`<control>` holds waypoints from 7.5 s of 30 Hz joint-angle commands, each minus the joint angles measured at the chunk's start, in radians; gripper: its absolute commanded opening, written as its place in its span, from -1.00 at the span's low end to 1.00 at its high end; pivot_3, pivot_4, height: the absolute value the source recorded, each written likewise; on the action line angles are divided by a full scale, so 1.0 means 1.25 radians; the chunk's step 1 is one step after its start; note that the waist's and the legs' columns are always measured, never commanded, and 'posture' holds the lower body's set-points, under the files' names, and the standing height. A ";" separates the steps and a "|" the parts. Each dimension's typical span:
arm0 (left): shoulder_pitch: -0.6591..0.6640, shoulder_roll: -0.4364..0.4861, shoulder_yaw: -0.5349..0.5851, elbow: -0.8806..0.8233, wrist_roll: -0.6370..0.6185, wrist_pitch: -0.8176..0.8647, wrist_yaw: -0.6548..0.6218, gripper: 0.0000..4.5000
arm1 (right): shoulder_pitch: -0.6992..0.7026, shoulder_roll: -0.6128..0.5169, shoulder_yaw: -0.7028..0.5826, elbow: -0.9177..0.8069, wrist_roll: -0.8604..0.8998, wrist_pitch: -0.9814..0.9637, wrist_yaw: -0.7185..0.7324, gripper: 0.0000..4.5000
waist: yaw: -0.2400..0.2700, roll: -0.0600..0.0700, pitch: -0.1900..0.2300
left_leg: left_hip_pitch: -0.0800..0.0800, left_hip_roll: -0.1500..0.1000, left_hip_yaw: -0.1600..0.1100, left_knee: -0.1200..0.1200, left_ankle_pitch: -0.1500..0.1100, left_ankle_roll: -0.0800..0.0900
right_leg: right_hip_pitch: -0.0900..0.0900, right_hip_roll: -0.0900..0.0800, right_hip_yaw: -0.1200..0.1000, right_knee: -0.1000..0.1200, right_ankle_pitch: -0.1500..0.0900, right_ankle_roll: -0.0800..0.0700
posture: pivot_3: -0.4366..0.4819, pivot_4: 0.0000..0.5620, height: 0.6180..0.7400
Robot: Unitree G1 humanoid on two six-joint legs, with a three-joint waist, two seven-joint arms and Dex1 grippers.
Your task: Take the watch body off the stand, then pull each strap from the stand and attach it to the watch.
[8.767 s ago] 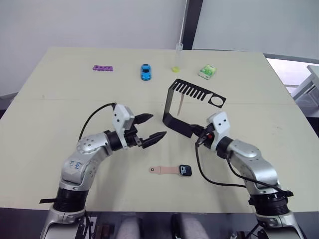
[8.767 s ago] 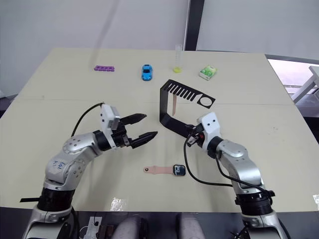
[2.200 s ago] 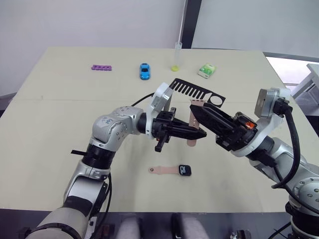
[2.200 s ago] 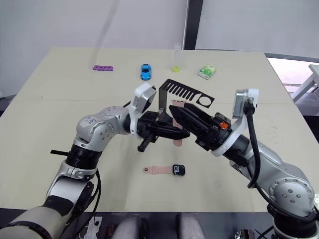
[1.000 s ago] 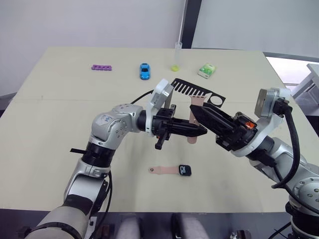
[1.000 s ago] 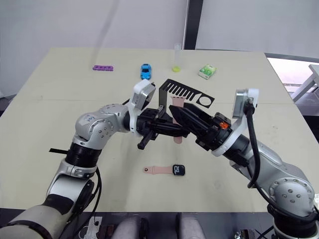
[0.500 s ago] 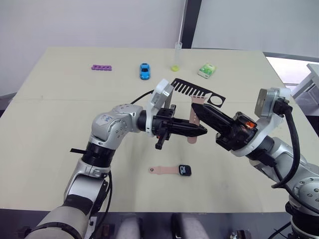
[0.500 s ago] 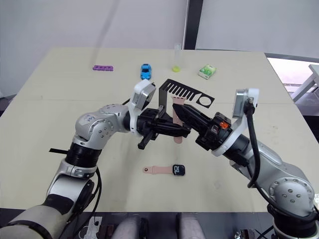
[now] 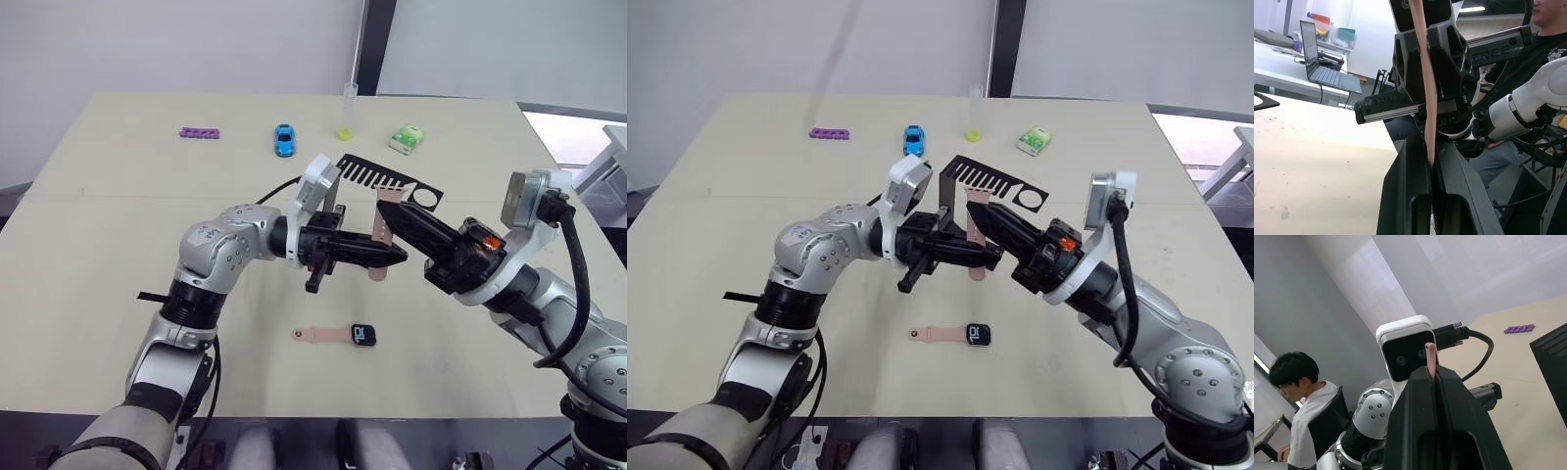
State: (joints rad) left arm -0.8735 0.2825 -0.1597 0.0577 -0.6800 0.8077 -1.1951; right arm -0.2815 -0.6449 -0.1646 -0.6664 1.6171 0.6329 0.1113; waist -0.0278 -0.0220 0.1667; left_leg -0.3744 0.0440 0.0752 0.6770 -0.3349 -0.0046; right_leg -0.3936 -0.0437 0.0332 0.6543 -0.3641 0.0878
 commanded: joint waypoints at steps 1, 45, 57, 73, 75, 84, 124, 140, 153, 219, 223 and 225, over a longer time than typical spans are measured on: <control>-0.017 -0.005 0.012 -0.011 -0.016 0.002 -0.003 -1.00 | -0.013 0.003 -0.014 -0.017 0.002 -0.013 0.016 -0.98 | 0.000 0.000 0.000 | 0.000 0.000 0.000 0.000 0.000 0.000 | 0.000 0.000 0.000 0.000 0.000 0.000 | -0.05 -0.47 1.00; 0.198 0.128 -0.196 -0.156 0.287 -0.211 0.076 0.85 | 0.344 -0.385 -0.308 -0.125 -0.314 0.112 0.509 -1.00 | 0.015 0.001 0.001 | 0.000 -0.001 0.000 -0.008 0.002 0.001 | 0.001 -0.001 0.000 -0.007 0.000 0.001 | -0.05 -0.47 1.00; 0.289 0.117 -0.240 -0.251 0.352 -0.142 0.191 0.85 | 0.515 -0.333 -0.268 -0.123 -0.643 -0.030 0.682 -1.00 | 0.021 0.000 0.001 | 0.003 -0.002 0.000 -0.008 0.003 0.001 | 0.002 0.000 0.001 -0.004 0.000 0.001 | -0.05 -0.47 1.00; 0.327 0.060 -0.302 -0.243 0.480 -0.152 0.326 0.85 | 0.516 -0.306 -0.233 -0.116 -0.704 -0.034 0.688 -1.00 | 0.022 0.000 0.001 | 0.003 -0.003 0.000 -0.007 0.003 0.000 | 0.002 0.000 0.002 -0.002 0.000 0.001 | -0.05 -0.47 1.00; 0.329 0.054 -0.297 -0.242 0.476 -0.142 0.326 0.85 | 0.514 -0.302 -0.232 -0.115 -0.704 -0.031 0.685 -1.00 | 0.022 0.000 0.001 | 0.003 -0.003 0.000 -0.007 0.003 0.000 | 0.002 0.000 0.002 -0.002 0.000 0.001 | -0.05 -0.47 1.00; 0.308 0.051 -0.310 -0.214 0.489 -0.157 0.303 0.85 | 0.511 -0.294 -0.230 -0.110 -0.715 -0.031 0.688 -1.00 | 0.022 0.000 0.001 | 0.003 -0.004 0.000 -0.007 0.003 0.000 | 0.002 0.000 0.002 -0.001 0.000 0.001 | -0.05 -0.47 1.00; -0.047 -0.001 -0.020 0.199 0.090 0.351 0.084 -0.30 | 0.253 -0.207 0.021 -0.074 -1.175 -0.307 0.552 -1.00 | 0.020 0.000 0.001 | 0.002 -0.005 0.000 0.000 0.003 0.000 | 0.000 0.000 0.001 0.005 0.000 0.001 | -0.05 -0.47 1.00; -0.044 -0.002 -0.012 0.194 0.071 0.350 0.093 -0.30 | 0.241 -0.201 0.026 -0.053 -1.188 -0.314 0.557 -1.00 | 0.021 0.000 0.001 | 0.002 -0.005 0.000 0.000 0.003 0.000 | 0.000 0.000 0.001 0.005 0.000 0.001 | -0.05 -0.47 1.00; -0.050 -0.005 -0.003 0.203 0.068 0.348 0.101 -0.30 | 0.233 -0.196 0.037 -0.044 -1.197 -0.315 0.558 -1.00 | 0.020 0.000 0.001 | 0.002 -0.005 0.000 0.001 0.003 0.000 | 0.000 0.000 0.001 0.006 0.000 0.001 | -0.05 -0.47 1.00; -0.045 -0.041 0.028 0.191 0.043 0.370 0.133 -0.30 | 0.197 -0.182 0.052 -0.068 -1.222 -0.279 0.543 -1.00 | 0.020 0.000 0.001 | 0.002 -0.005 0.000 0.001 0.003 0.000 | 0.000 0.000 0.001 0.007 0.000 0.001 | -0.05 -0.47 1.00; -0.043 -0.046 0.025 0.191 0.042 0.369 0.136 -0.30 | 0.191 -0.182 0.051 -0.069 -1.224 -0.272 0.545 -1.00 | 0.020 0.000 0.001 | 0.002 -0.005 0.000 0.001 0.003 0.000 | 0.000 0.000 0.001 0.007 0.000 0.001 | -0.05 -0.47 1.00; -0.043 -0.050 0.027 0.190 0.040 0.371 0.137 -0.30 | 0.189 -0.182 0.054 -0.071 -1.227 -0.269 0.545 -1.00 | 0.020 0.000 0.001 | 0.002 -0.005 0.000 0.001 0.003 0.000 | 0.000 0.000 0.001 0.007 0.000 0.001 | -0.05 -0.47 1.00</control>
State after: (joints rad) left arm -0.9187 0.2330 -0.1303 0.3283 -0.5996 1.2748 -1.0181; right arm -0.0322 -0.8793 -0.0889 -0.7062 0.0874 0.2976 0.8133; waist -0.0026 -0.0216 0.1677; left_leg -0.3722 0.0382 0.0747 0.6788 -0.3308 -0.0045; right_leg -0.3940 -0.0442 0.0348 0.6626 -0.3637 0.0887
